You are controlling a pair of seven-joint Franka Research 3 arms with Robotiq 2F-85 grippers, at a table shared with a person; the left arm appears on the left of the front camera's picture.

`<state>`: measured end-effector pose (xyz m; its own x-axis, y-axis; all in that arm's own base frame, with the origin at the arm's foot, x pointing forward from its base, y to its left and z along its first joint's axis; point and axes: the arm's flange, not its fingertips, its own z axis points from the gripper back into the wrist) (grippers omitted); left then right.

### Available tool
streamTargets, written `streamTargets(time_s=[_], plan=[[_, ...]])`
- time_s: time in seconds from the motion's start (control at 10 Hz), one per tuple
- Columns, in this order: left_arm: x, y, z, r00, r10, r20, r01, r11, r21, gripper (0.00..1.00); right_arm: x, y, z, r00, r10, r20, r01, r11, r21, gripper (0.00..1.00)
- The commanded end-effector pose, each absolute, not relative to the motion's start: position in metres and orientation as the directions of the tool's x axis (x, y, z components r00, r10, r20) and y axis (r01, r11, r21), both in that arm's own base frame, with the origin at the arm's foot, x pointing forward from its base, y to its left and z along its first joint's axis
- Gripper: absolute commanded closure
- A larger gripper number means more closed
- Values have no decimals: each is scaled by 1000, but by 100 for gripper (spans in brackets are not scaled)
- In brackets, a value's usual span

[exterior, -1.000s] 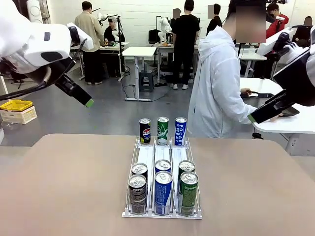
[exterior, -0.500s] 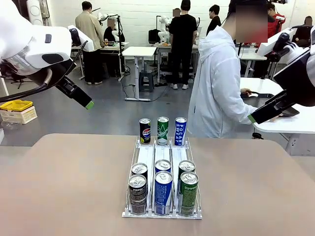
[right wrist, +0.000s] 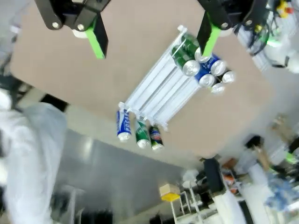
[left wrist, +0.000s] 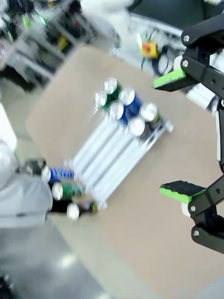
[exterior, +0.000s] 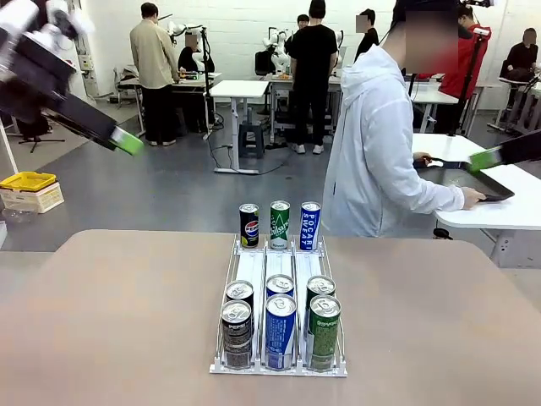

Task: Retrieve and hand over the desired beverage to the person.
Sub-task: Pick up a can of the same type that the person held from the Automatic Can Dispenser.

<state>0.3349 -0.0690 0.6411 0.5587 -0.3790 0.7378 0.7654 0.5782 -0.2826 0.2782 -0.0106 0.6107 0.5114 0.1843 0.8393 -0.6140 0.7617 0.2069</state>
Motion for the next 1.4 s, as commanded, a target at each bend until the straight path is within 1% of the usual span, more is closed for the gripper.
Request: streamTargets(time_s=[0.0, 0.2, 0.5, 0.8, 1.1, 1.3], plan=[[337, -35, 662, 669, -349, 657, 699, 597, -395, 0, 274, -49, 597, 580, 105, 808, -574, 756, 314, 0], [331, 0, 669, 703, -278, 654, 632, 667, -396, 0, 267, -76, 593, 604, 45, 796, -515, 784, 346, 0], [326, 43, 659, 738, -179, 651, 558, 704, -439, 0, 245, -96, 600, 595, 14, 804, -471, 816, 334, 0], [314, 60, 656, 752, -105, 651, 487, 754, -441, 0, 221, -111, 606, 611, 25, 791, -425, 854, 301, 0], [309, 84, 643, 776, -20, 631, 398, 791, -465, 0, 208, -121, 620, 600, -8, 800, -394, 868, 304, 0], [310, 91, 638, 783, 8, 622, 370, 798, -476, 0, 205, -118, 630, 603, 3, 798, -385, 877, 287, 0]])
